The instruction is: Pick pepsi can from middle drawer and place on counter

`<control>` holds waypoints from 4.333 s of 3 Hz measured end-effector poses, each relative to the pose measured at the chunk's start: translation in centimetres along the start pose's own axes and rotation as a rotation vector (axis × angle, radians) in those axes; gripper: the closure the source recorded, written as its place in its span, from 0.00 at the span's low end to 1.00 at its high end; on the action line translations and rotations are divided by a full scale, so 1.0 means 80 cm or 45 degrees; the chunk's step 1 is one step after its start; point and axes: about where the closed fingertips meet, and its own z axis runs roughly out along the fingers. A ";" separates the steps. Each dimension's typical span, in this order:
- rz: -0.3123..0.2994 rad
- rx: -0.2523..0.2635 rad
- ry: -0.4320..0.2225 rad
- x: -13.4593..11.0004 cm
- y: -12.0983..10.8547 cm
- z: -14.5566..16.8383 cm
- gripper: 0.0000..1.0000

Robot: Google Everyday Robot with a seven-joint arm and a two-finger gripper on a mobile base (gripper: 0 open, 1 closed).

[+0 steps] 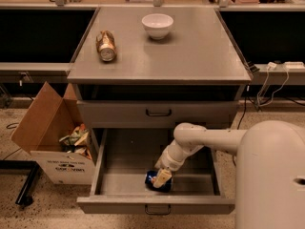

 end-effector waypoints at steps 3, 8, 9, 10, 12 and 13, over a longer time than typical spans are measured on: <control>0.015 -0.073 0.032 0.007 0.002 0.040 0.44; -0.012 0.390 -0.221 0.054 0.000 -0.183 1.00; -0.021 0.456 -0.273 0.067 -0.008 -0.224 1.00; -0.021 0.457 -0.273 0.067 -0.008 -0.225 1.00; -0.219 0.586 -0.314 -0.018 0.084 -0.363 1.00; -0.363 0.680 -0.344 -0.085 0.152 -0.455 1.00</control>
Offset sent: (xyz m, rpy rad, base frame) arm -0.0030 0.0097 -0.0309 -0.0170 0.0570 0.0183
